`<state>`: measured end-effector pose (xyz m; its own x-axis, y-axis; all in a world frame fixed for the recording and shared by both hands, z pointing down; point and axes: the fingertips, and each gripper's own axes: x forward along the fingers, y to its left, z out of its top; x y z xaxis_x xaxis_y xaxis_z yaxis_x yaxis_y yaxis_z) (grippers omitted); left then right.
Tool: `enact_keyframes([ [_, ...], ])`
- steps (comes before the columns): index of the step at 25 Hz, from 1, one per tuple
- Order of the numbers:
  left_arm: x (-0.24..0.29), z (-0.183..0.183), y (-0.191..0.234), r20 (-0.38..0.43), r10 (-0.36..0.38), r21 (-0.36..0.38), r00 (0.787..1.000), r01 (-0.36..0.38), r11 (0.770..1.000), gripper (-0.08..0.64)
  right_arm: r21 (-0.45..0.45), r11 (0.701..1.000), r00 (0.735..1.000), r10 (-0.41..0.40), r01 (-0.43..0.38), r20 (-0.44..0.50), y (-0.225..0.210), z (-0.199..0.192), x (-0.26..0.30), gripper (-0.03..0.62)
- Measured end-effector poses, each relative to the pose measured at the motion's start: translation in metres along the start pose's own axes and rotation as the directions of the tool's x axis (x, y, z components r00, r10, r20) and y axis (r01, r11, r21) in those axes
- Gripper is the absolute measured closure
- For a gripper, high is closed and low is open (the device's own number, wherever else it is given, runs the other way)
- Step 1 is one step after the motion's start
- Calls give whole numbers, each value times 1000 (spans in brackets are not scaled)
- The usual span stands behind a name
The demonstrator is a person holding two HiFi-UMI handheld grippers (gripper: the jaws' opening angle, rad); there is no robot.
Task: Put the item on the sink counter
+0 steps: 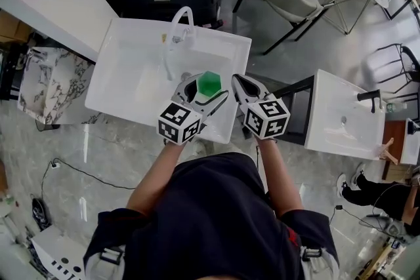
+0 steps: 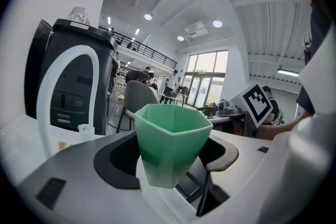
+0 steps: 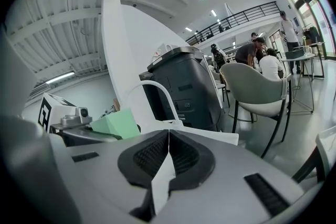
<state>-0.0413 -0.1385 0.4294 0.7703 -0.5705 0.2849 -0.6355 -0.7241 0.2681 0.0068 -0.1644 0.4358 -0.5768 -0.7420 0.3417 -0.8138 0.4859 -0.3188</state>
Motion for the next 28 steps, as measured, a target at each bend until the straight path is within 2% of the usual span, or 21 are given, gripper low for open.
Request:
enact_keyframes([
  [15,53,9,37,3,58,5,998,-58,998,229,31,999,999,17,-16,-34,-52,8,32,557],
  [28,96,-7,66,-19,105,-10,994,-105,994,230,64,997,995,38,-32,-97,-93,-2,58,557],
])
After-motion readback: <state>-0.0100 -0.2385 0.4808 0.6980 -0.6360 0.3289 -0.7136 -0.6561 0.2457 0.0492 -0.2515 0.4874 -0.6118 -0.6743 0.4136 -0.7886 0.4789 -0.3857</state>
